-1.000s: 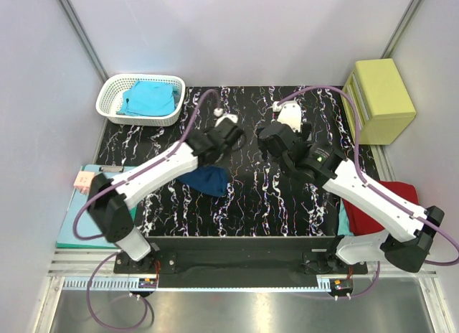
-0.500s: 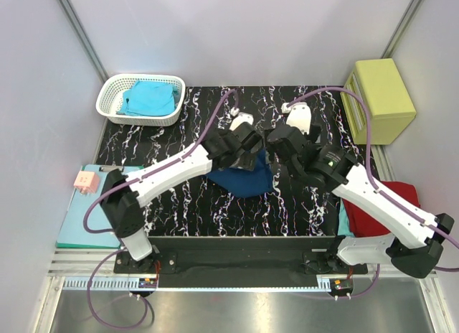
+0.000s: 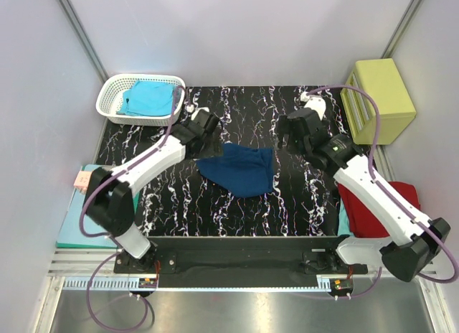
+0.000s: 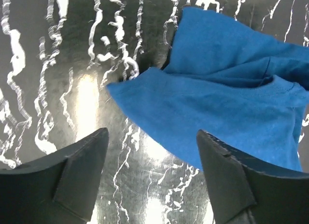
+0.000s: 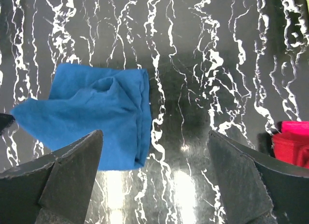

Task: Fold and stack the t-shirts
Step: Move the tshirt to the center of the board, then flatten out the tshirt

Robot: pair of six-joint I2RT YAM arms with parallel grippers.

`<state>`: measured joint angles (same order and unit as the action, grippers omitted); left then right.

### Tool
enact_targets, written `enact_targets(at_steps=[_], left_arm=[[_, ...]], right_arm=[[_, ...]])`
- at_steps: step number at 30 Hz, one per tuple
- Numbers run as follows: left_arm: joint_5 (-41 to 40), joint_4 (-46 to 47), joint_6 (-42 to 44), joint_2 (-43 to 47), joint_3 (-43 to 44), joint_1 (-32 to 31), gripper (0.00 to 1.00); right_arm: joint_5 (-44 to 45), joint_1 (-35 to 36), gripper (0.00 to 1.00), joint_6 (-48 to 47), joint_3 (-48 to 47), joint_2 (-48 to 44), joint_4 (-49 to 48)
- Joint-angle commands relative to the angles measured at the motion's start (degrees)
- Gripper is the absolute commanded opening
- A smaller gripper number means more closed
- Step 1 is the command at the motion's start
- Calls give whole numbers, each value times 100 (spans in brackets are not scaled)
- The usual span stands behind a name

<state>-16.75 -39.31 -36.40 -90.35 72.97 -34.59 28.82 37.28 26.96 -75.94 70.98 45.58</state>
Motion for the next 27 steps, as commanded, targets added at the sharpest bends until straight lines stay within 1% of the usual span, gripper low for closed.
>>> enact_targets(at_steps=[1,4,5,6,7,9,10,12,13,17,21,25,27], left_arm=[[683,240,590,-641,920,-48,78],[542,231,740,-896,1210,-13,81],[524,231,757,-967,1307,5,82],[515,231,775,-985,1342,22,82],[506,239,784,-994,1369,66,82],[480,213,784,-968,1369,110,84],[341,187,784,-924,1343,128,84],[217,178,801,-784,1211,171,85],[77,187,810,-722,1150,215,86],[-91,161,758,-563,816,409,86],[5,134,643,-405,552,690,86],[14,134,617,-212,350,743,86],[14,143,582,-133,236,743,86]], right_arm=[[-1071,-133,97,-156,-123,442,-295],[-1185,-133,97,-174,-245,908,-436],[-1168,-133,97,-156,-402,1196,-488],[-1151,-133,94,-130,-526,1373,-472],[-1150,-133,92,-112,-684,1792,-428],[-1194,-133,89,-68,-1193,2225,-200],[-1212,-133,85,-42,-1325,2549,-129],[-1247,-133,81,2,-1511,2745,-163],[-1264,-142,75,37,-1529,2868,-199],[-1361,-133,66,20,-1642,3184,-471],[-1431,-159,66,-41,-1819,3571,-471],[-1633,-247,68,-51,-1924,3931,-506],[-1896,-291,69,2,-2003,4063,-507]])
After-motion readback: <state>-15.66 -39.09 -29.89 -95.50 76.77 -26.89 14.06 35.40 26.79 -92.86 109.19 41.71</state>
